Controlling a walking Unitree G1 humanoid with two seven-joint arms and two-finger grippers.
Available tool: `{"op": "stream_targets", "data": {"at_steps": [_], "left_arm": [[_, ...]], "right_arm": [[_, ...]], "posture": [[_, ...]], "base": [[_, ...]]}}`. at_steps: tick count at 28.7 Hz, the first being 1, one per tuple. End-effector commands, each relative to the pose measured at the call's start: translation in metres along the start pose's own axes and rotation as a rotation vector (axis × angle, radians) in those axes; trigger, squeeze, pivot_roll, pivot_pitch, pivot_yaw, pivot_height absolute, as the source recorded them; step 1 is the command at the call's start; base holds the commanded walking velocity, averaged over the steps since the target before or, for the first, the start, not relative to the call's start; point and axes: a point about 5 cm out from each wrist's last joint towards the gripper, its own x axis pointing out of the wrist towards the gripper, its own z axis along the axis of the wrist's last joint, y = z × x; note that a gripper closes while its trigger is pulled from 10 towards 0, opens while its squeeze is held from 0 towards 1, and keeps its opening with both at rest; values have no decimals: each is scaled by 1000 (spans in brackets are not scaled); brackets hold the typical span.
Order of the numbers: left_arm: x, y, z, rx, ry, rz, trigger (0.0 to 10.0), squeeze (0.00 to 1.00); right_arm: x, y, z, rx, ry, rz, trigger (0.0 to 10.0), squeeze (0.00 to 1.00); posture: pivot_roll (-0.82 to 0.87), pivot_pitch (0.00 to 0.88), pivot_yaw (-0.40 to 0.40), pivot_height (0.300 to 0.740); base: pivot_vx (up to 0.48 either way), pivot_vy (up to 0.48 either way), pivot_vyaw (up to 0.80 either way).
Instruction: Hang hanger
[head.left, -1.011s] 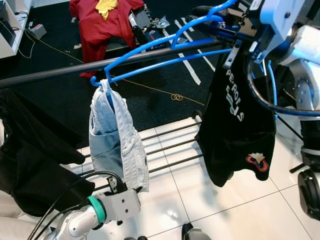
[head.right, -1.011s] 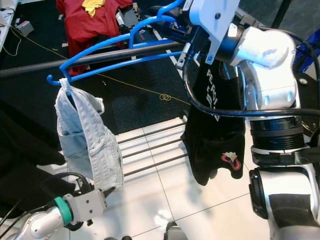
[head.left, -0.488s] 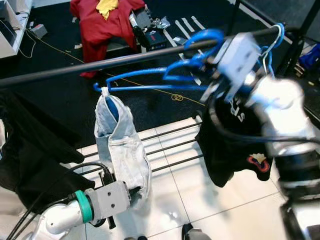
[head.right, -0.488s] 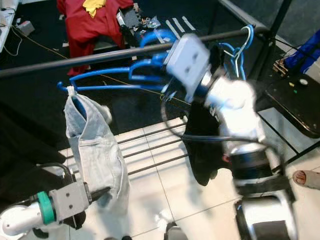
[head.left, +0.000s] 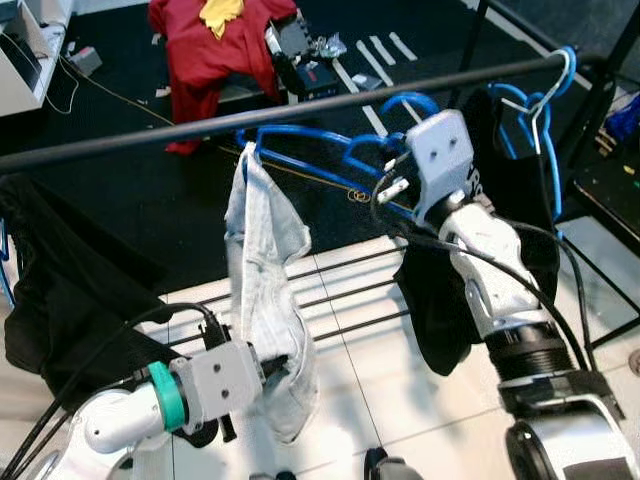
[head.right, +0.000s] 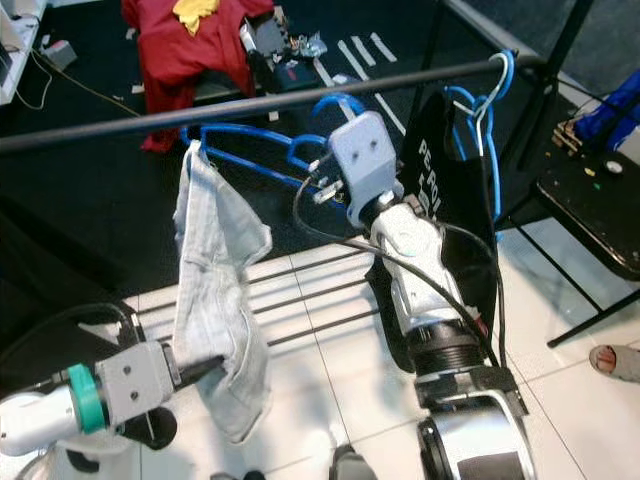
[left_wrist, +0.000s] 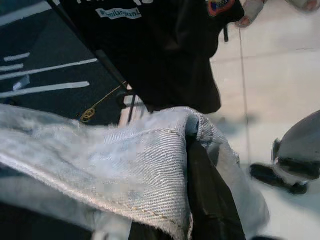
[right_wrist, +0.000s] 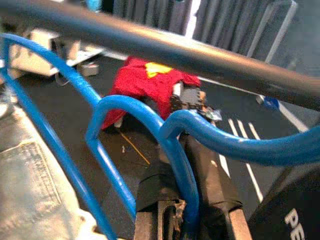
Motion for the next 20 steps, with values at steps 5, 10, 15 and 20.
{"op": "stream_targets", "data": {"at_steps": [5, 10, 15, 20], "left_arm": [[14, -7, -1, 35, 12, 55, 10000, 0], [23, 2, 1, 58, 1, 153, 10000, 0], [24, -7, -1, 81, -3, 101, 10000, 1000], [30, -14, 4, 75, -48, 66, 10000, 1000]], "right_arm": [[0, 7, 1, 53, -23, -45, 10000, 0], [2, 12, 27, -26, -155, 36, 10000, 0], [3, 10, 37, -72, -206, 101, 10000, 0], [5, 13, 43, -94, -242, 151, 10000, 0]], "posture": [[-137, 144, 89, 740], [-147, 139, 85, 740], [-150, 137, 81, 740], [-147, 138, 77, 740]], "base": [[0, 0, 0], [0, 0, 0], [0, 0, 0], [0, 0, 0]]}}
